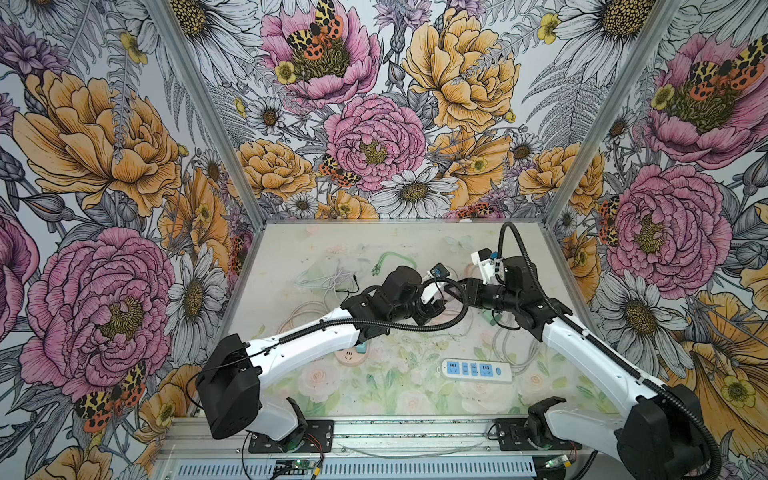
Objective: Insert the plug
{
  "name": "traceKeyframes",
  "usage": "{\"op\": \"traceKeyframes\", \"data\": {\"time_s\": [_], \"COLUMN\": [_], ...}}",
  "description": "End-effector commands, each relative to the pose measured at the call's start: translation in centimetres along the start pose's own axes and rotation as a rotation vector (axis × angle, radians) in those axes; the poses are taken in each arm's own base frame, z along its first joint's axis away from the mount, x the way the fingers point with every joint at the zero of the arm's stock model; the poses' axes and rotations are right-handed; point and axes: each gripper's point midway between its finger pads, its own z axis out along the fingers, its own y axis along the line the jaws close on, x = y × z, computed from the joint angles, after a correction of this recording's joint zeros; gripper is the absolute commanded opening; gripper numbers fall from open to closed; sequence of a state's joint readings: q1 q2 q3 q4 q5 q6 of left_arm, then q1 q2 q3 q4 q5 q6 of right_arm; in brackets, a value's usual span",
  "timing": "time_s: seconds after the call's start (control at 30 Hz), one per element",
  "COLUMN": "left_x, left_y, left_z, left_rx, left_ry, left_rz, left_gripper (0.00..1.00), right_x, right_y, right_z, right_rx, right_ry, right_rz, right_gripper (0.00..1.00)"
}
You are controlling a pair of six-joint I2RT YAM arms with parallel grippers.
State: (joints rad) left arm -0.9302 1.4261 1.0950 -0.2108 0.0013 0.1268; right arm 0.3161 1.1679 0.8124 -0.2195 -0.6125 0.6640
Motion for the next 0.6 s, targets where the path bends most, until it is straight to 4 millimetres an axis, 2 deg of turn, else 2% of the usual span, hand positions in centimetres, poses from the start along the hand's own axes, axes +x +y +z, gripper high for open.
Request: {"op": "traceKeyframes", "data": {"time_s": [0.0, 0.13, 0.27, 0.33, 0.4, 0.57], "left_x": [0.6, 0.4, 0.2, -0.1, -0.5, -1.8], "left_y": [-0.2, 0.6, 2.5, 2.8, 2.7, 1.3], "left_z": [-1.7, -3.8, -5.7, -6.3, -6.6, -5.7], "left_rx": [0.071, 0.155, 0.096, 0.085, 0.106, 0.331], "left_ry": [0.004, -0.017, -0.057, -0.077, -0.099, -0.178], "left_rz": [-0.183, -0.436, -0.6, -0.664, -0.748, -1.049], "left_gripper": [0.55, 0.55, 0.55, 0.55, 0.55, 0.54], "right_x": [-2.7, -3.3, -3.3, -3.3, -3.3, -2.3], "right_y": [2.5, 3.9, 5.8, 6.3, 6.5, 6.6], "right_z": [-1.2, -2.3, -3.2, -3.7, -4.0, -3.7], "right_rx": [-0.024, -0.059, -0.157, -0.192, -0.201, -0.191], "right_ry": [-0.095, -0.154, -0.236, -0.291, -0.333, -0.341], "right_rz": [-0.138, -0.253, -0.366, -0.413, -0.459, -0.597], "right_gripper": [0.11, 0.11, 0.11, 0.11, 0.1, 0.07]}}
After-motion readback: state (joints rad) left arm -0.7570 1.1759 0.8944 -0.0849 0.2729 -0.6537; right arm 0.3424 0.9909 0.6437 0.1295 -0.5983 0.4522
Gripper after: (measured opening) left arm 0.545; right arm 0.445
